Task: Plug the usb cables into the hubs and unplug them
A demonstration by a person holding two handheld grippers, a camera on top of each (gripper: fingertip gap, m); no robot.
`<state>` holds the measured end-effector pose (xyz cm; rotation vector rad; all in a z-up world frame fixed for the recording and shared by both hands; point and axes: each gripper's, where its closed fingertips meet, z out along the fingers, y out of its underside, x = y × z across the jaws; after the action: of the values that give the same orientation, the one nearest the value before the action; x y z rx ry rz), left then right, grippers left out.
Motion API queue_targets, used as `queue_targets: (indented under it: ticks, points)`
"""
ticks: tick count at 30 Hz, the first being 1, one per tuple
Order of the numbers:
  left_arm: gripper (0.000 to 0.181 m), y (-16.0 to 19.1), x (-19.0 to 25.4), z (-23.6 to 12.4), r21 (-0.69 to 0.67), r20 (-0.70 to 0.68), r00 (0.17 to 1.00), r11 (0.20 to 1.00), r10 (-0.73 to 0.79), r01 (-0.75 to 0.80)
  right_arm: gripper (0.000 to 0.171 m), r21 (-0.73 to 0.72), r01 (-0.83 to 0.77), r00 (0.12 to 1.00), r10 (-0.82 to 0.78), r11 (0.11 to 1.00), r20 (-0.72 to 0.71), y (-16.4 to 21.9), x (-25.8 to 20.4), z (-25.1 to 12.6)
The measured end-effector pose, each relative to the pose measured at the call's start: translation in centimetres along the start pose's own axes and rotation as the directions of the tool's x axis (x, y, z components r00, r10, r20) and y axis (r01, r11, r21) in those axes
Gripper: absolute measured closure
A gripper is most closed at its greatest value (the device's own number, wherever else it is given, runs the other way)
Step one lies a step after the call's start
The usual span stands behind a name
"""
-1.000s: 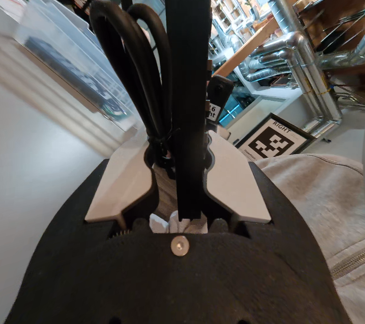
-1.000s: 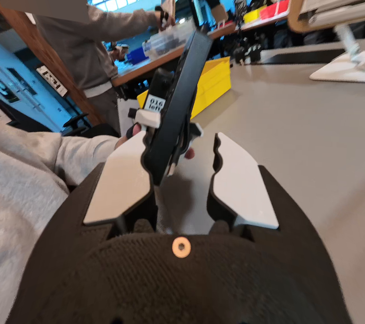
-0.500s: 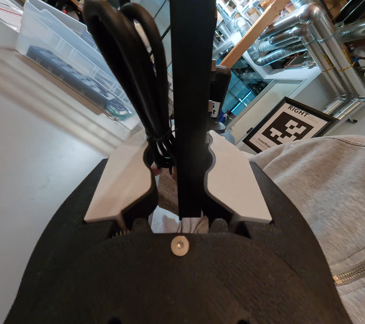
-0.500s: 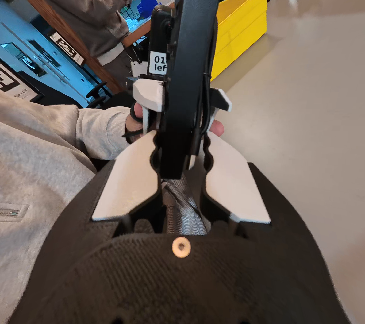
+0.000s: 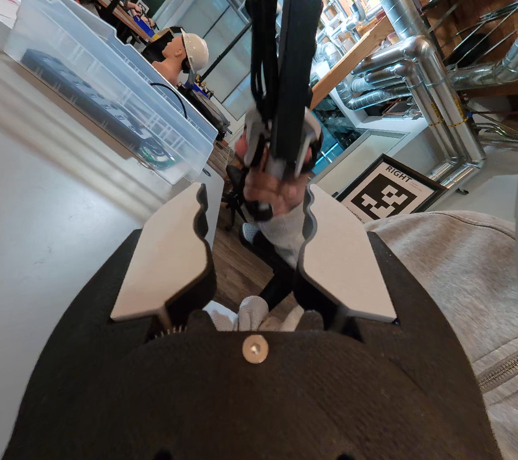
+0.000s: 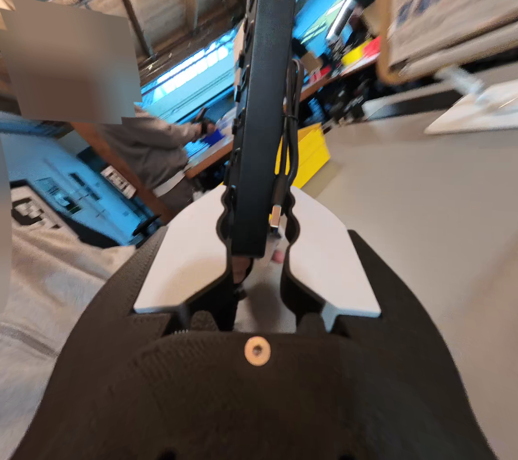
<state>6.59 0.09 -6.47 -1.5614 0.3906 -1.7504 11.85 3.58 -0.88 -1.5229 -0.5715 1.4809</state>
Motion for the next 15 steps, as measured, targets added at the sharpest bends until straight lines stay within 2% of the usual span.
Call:
queue_targets:
  ticks: [3, 6, 8, 11, 15]
  points:
    - [0.12, 0.4, -0.3, 0.1, -0.008, -0.007, 0.999, 0.999, -0.038, 0.038, 0.134, 0.118, 0.089, 0.981, -0.067, 0.989, -0.184, -5.3, 2.9, -4.8]
    - [0.125, 0.6, -0.5, 0.2, -0.013, -0.022, 0.997, 0.998, -0.069, 0.069, 0.134, 0.161, 0.114, 0.912, -0.039, 0.98, -0.408, -8.2, 7.6, -10.7]
    - [0.125, 0.7, -0.6, 0.3, -0.012, -0.021, 0.997, 0.997, -0.075, 0.075, 0.134, 0.135, 0.089, 0.836, 0.0, 0.987, -0.549, -8.2, 11.7, -14.5]
    - [0.126, 1.0, -0.6, 0.5, -0.021, -0.023, 0.997, 0.997, -0.079, 0.079, 0.134, 0.061, -0.029, 0.711, 0.064, 0.998, -0.7, -5.8, 17.3, -18.8]
    - [0.126, 1.5, -0.7, 0.9, -0.032, -0.025, 0.995, 0.995, -0.092, 0.091, 0.134, 0.1, -0.177, 0.636, 0.191, 0.979, -0.747, -3.7, 20.9, -21.2]
